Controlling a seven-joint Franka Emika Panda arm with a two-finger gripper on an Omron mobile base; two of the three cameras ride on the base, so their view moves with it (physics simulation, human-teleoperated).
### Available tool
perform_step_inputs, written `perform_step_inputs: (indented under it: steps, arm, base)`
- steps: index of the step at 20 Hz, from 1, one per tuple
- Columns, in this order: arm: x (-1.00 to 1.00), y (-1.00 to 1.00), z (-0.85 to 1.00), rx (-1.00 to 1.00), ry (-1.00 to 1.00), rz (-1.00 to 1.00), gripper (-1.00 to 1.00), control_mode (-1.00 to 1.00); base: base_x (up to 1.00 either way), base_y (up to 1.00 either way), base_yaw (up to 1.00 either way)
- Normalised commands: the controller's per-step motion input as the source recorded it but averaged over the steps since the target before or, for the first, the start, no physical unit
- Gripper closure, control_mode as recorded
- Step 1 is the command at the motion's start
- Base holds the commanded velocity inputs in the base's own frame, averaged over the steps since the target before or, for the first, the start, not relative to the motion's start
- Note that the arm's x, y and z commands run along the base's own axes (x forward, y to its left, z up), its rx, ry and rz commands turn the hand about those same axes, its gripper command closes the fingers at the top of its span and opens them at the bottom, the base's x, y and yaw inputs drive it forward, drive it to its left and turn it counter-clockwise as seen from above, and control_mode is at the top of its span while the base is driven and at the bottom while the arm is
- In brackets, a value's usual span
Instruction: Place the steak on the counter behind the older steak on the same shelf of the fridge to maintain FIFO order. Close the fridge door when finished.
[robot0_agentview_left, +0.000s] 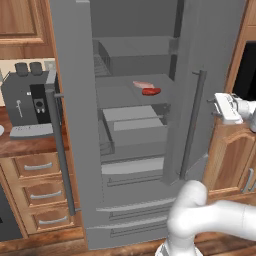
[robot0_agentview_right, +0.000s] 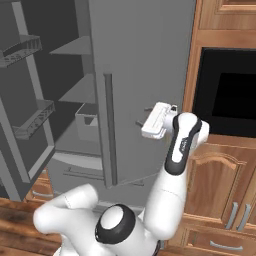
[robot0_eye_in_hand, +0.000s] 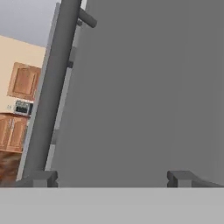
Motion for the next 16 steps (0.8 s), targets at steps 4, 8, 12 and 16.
perform_step_inputs:
  steps: [4, 8, 12, 16]
  arm:
    - [0.32, 1.00, 0.01, -0.04, 0.00, -0.14, -1.00, -1.00]
    - [0.38, 0.92, 0.06, -0.04, 0.00, -0.32, -1.00, -1.00]
    - [0.40, 0.74, 0.02, -0.04, 0.00, -0.56, -1.00, -1.00]
    - [0.62, 0.62, 0.00, -0.01, 0.02, -0.56, -1.00, -1.00]
  base:
    - [0.00, 0.00, 0.00]
    - [0.00, 0.00, 0.00]
    - [0.00, 0.00, 0.00]
    - [0.00, 0.00, 0.00]
